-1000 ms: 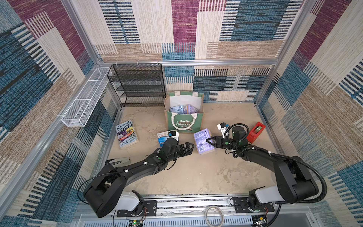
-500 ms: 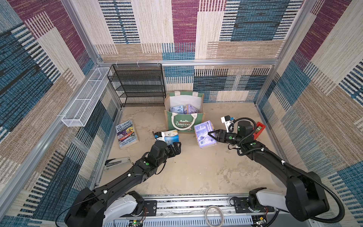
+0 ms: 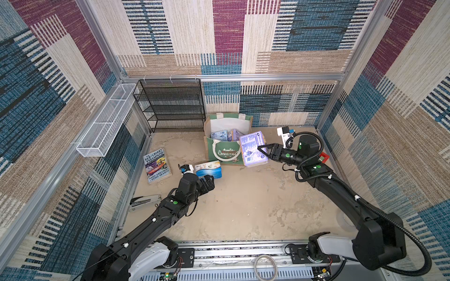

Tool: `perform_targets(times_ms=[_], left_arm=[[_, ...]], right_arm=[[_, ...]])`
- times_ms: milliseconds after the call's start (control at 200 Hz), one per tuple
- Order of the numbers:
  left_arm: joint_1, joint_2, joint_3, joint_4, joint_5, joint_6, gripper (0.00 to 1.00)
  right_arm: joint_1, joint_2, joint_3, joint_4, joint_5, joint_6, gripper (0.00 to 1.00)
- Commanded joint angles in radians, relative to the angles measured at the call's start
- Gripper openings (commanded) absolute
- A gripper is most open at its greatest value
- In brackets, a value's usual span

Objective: Put tissues into the canvas bag
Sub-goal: Place the pack of facial tissues in the canvas bag.

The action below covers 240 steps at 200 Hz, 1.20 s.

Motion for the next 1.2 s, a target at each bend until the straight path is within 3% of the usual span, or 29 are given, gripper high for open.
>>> perform_targets(times_ms=[0, 250, 626, 832, 1197], left_arm=[[0.012, -0.004, -0.007, -0.021, 0.03, 0.014, 0.99], [0.049, -0.029, -0.05, -0.012, 0.049, -0.003, 0.99], [0.104, -0.06, -0.104, -0.007, 0.092, -0.021, 0.99], [0.124, -0.065, -0.111, -0.012, 0.107, -0.02, 0.99], [0.15, -0.082, -0.127, -0.013, 0.125, -0.028, 0.99]], right_arm=[[0.003, 0.061, 0.093, 0.077, -0.013, 0.046, 0.46], [0.041, 0.231, 0.307, 0.109, 0.129, 0.094, 0.47], [0.12, 0.582, 0.616, 0.13, 0.22, 0.176, 0.46], [0.172, 0.733, 0.805, 0.022, 0.321, 0.152, 0.45], [0.215, 0.863, 0.892, -0.007, 0.387, 0.177, 0.44]])
